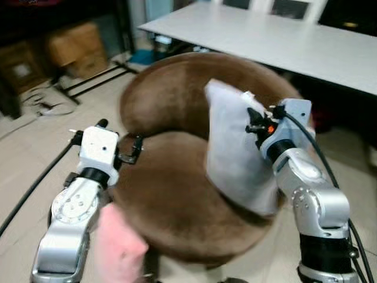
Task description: Move the pillow to the sofa from floor
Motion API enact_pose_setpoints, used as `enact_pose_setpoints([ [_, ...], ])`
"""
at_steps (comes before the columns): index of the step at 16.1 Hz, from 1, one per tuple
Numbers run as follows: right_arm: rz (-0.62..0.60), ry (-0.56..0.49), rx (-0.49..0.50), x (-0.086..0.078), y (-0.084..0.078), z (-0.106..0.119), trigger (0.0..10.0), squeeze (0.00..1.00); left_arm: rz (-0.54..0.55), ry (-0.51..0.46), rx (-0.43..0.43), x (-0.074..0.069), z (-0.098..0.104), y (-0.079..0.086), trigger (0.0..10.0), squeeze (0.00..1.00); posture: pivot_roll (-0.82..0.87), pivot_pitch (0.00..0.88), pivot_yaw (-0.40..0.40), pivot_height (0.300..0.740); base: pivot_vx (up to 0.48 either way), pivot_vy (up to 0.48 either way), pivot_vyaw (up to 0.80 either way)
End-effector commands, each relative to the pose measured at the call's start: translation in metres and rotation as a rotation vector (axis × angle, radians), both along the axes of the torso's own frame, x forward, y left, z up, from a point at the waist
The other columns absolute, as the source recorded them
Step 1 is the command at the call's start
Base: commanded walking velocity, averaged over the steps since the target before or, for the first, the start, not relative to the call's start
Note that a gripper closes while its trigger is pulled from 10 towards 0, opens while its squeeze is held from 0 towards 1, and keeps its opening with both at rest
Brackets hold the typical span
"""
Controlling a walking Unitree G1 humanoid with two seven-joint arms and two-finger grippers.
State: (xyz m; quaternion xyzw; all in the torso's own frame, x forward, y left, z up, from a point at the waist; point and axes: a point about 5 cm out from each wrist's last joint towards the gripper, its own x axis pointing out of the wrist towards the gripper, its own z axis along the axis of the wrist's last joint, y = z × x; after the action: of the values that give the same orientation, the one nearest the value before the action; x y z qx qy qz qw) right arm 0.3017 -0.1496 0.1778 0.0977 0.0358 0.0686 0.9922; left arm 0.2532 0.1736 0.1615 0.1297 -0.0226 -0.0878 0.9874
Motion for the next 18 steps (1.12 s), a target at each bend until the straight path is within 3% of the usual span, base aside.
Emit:
enact_pose_setpoints([
  [1,0.011,-0.082,0.008,0.001,0.001,0.018,10.0,0.00,-0.010,-0.018,0.012,0.001,0.005,0.000,10.0,0.00,-0.02,0.000,-0.030,0.740,0.364,0.000,0.00],
  [4,0.026,-0.099,0.020,0.002,0.005,0.024,10.0,0.00,-0.032,-0.016,0.026,-0.002,0.004,-0.001,10.0,0.00,-0.02,0.000,-0.034,0.740,0.117,0.000,0.00],
  [6,0.086,-0.088,0.036,0.003,0.013,0.027,10.0,0.00,-0.108,0.009,0.070,-0.006,-0.001,-0.003,10.0,0.00,-0.01,0.000,-0.034,0.740,0.000,0.000,0.00],
  [9,0.159,-0.032,-0.029,0.003,0.034,0.027,10.0,0.00,-0.189,0.073,0.118,-0.012,-0.009,-0.005,10.0,0.00,-0.01,0.000,-0.034,0.740,0.000,0.000,0.00],
  [14,0.314,0.085,0.006,0.019,0.088,0.030,10.0,0.00,-0.283,0.146,0.182,-0.018,-0.016,0.001,10.0,0.00,-0.01,0.000,-0.025,0.740,0.000,0.000,0.00],
  [16,0.347,0.105,0.060,0.025,0.103,0.033,10.0,0.00,-0.294,0.158,0.194,-0.020,-0.018,0.002,10.0,0.00,-0.01,0.000,-0.027,0.740,0.000,0.000,0.00],
  [17,0.343,0.145,0.147,0.035,0.117,0.036,10.0,0.00,-0.305,0.169,0.199,-0.022,-0.019,0.003,10.0,0.00,0.00,0.000,-0.032,0.740,0.000,0.000,0.00],
  [18,0.317,0.153,0.158,0.041,0.122,0.037,10.0,0.00,-0.310,0.172,0.202,-0.023,-0.019,0.003,10.0,0.00,0.01,0.000,-0.034,0.740,0.000,0.000,0.00],
])
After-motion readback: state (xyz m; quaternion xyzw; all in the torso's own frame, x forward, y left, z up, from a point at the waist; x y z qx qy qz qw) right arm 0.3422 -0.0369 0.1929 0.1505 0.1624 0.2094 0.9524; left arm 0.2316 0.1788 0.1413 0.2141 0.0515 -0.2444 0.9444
